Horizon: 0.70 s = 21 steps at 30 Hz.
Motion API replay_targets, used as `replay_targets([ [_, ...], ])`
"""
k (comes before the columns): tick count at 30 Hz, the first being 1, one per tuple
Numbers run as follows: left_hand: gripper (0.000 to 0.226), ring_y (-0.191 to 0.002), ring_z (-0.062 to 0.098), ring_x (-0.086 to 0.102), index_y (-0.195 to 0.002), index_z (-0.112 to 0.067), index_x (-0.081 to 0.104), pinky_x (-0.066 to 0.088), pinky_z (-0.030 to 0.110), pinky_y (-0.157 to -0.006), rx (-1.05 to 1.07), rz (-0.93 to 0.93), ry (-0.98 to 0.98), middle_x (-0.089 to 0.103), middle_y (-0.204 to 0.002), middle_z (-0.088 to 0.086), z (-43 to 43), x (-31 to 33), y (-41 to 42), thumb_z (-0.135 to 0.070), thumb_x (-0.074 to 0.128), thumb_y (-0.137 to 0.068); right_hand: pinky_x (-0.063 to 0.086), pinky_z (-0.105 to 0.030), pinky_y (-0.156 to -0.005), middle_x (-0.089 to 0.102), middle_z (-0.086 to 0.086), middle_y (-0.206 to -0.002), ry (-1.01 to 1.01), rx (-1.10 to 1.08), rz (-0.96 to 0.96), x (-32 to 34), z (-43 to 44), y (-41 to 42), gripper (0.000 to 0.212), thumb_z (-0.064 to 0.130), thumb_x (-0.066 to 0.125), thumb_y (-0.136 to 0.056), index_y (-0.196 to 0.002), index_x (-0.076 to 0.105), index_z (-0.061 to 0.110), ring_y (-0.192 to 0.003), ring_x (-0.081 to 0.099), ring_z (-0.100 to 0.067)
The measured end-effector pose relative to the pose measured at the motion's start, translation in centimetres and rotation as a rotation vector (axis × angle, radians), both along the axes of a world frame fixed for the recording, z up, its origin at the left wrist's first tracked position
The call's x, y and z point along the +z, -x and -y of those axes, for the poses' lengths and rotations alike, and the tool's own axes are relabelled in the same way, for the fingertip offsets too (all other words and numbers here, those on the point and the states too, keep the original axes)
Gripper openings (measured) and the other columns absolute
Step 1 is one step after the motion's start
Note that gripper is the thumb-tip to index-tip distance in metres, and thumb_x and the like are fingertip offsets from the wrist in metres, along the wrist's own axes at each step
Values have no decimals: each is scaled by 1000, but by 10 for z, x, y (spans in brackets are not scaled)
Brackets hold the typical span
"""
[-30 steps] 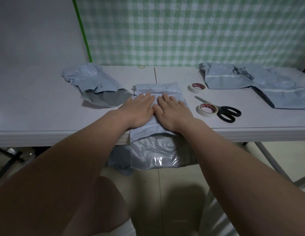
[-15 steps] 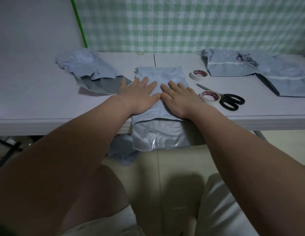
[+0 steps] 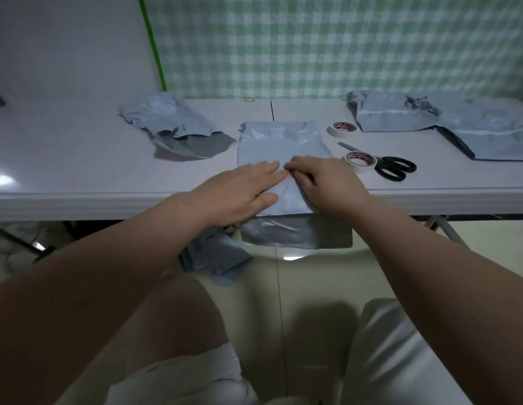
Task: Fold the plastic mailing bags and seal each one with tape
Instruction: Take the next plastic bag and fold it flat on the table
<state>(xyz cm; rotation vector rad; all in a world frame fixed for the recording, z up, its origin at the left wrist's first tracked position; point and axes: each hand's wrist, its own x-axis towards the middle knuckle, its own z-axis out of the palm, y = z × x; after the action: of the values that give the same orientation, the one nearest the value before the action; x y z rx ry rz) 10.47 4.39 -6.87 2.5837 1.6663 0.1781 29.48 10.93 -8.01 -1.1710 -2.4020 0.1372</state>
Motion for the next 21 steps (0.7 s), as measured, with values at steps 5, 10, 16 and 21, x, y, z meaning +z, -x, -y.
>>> replay_targets([
  [5,85,-147,15,7,-153,-23,7,11,25,-116,-77,-160,-70,4,-161,2,13,-5,14,-28,58,-84,49,-42,-88,62,-3,-125,-75,54,1,-2,21,-25,30,25,43,-98,-122,60,19,-114,58,-26],
  [10,98,-145,24,18,-153,-20,8,30,38,-113,-113,-246,-172,11,-160,8,12,-15,22,-1,61,-73,33,-30,-105,50,-11,-140,-184,123,151,-9,32,-48,49,32,50,-93,-136,50,8,-128,47,-28],
  [16,86,-144,20,22,-152,-23,12,27,33,-111,-105,-186,-259,15,-159,2,9,-25,24,-12,66,-85,27,-40,-111,39,-18,-147,-256,176,364,-18,21,-59,101,75,45,-73,-145,35,6,-133,41,-34],
  [21,65,-143,8,21,-149,-28,24,17,23,-114,-18,41,-106,20,-156,-8,17,-11,18,-11,40,-88,20,-33,-113,32,-14,-152,-214,219,384,-11,20,-65,122,70,75,-53,-147,28,9,-139,32,-29],
])
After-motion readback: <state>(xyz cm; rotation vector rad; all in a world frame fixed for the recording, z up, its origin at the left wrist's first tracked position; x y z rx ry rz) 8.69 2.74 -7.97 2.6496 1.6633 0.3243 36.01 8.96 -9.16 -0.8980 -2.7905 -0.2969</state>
